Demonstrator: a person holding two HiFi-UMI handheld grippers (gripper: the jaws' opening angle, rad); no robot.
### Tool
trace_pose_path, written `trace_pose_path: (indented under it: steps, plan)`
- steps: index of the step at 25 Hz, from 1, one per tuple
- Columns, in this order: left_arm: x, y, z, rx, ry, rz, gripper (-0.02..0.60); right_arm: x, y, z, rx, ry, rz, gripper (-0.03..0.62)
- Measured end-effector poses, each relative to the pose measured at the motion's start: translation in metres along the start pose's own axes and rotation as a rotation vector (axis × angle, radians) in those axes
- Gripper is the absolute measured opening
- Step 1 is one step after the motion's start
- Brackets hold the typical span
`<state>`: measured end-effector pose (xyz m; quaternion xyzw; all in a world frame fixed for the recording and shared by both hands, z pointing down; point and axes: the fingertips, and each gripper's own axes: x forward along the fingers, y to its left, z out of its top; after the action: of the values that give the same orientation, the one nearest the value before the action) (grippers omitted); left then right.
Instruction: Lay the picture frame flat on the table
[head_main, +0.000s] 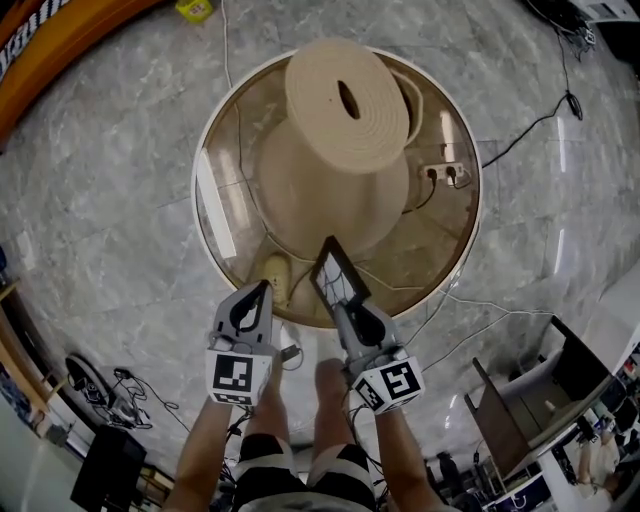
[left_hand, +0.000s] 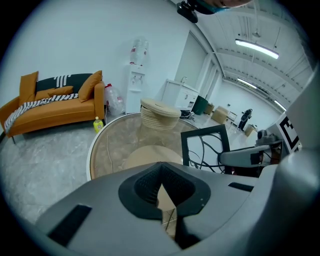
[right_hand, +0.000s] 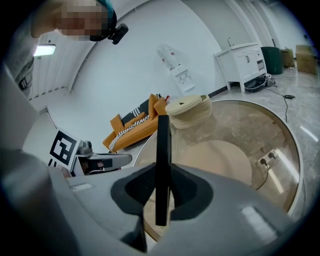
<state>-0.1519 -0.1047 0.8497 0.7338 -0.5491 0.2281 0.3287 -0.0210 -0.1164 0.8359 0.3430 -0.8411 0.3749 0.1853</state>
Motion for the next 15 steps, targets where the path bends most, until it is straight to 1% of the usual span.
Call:
trace_pose_path:
  steps: [4,11,15]
  plan:
    - [0.01,0.003,-0.008,-0.009,0.02,-0.002,0.017,0.015,-0.004,-0.004,0.038,0.017,0.008,0.069]
    - [0.02,0.003,-0.005,-0.017,0.03,-0.007,0.017,0.031,-0.027,-0.005,0.07,0.027,-0.026,0.074]
    - [0.026,0.004,-0.005,-0.024,0.039,-0.008,0.017,0.038,-0.042,-0.006,0.113,0.027,-0.051,0.078]
